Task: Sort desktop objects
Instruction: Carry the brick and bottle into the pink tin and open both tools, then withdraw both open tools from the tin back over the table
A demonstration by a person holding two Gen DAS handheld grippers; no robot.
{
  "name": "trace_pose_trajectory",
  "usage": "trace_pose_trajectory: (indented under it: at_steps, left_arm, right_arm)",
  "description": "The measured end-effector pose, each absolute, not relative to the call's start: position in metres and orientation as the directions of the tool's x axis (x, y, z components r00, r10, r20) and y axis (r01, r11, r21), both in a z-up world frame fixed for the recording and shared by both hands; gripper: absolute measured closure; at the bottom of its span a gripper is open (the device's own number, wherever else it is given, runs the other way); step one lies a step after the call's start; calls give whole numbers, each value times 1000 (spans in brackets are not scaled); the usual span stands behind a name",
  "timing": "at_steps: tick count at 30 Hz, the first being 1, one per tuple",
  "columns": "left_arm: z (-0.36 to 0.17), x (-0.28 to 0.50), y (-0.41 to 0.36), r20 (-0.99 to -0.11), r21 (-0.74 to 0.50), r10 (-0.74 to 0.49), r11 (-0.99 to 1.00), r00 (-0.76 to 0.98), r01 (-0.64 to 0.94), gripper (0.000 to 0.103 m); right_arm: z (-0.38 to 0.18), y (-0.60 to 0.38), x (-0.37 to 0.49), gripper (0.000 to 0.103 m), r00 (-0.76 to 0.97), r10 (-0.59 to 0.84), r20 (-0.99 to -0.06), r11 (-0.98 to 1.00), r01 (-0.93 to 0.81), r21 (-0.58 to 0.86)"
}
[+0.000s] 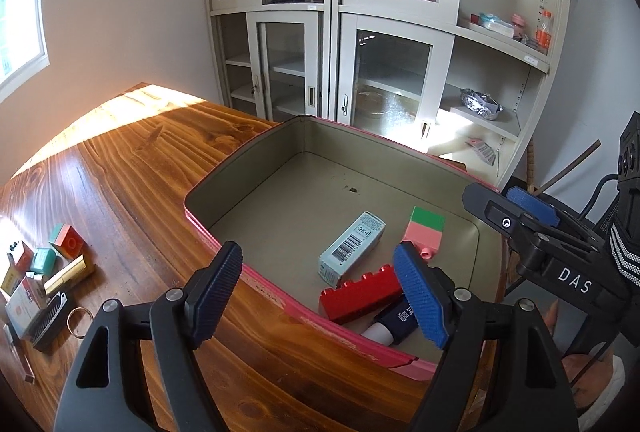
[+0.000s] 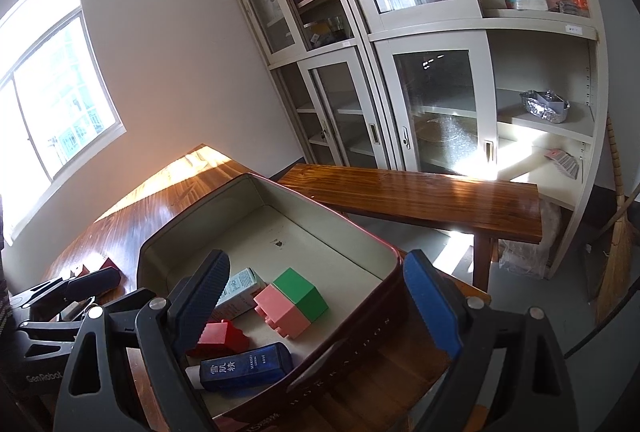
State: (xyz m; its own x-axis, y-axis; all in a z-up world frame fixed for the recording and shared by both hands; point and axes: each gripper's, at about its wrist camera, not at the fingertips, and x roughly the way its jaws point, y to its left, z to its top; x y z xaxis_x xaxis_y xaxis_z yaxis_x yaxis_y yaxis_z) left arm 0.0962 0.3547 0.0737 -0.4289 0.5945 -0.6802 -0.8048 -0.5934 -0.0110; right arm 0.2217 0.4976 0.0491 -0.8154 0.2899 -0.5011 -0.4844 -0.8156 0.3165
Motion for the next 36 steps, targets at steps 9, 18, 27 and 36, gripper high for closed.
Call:
trace_pose_trajectory:
  at_steps: [9, 18, 27, 36]
  left_arm:
    - [75, 88, 333, -669, -6, 571, -644, -475, -765, 21]
    - [74, 73, 300, -665, -28, 543, -704, -513, -710, 21]
    - [72, 54, 260, -665, -52, 500, -773, -555, -633, 21]
    - [69, 35, 211, -667, -52, 418, -852, -616, -522, 21]
  right_arm:
    - [52, 483, 213, 11, -822, 264, -504, -836, -455, 306]
    - [56, 460, 202, 11, -832, 232, -504, -865, -413, 284]
    - [59, 432, 187, 11, -840, 198, -506, -893, -368, 261]
    - [63, 402, 172, 11, -849, 151, -506, -923, -305, 236]
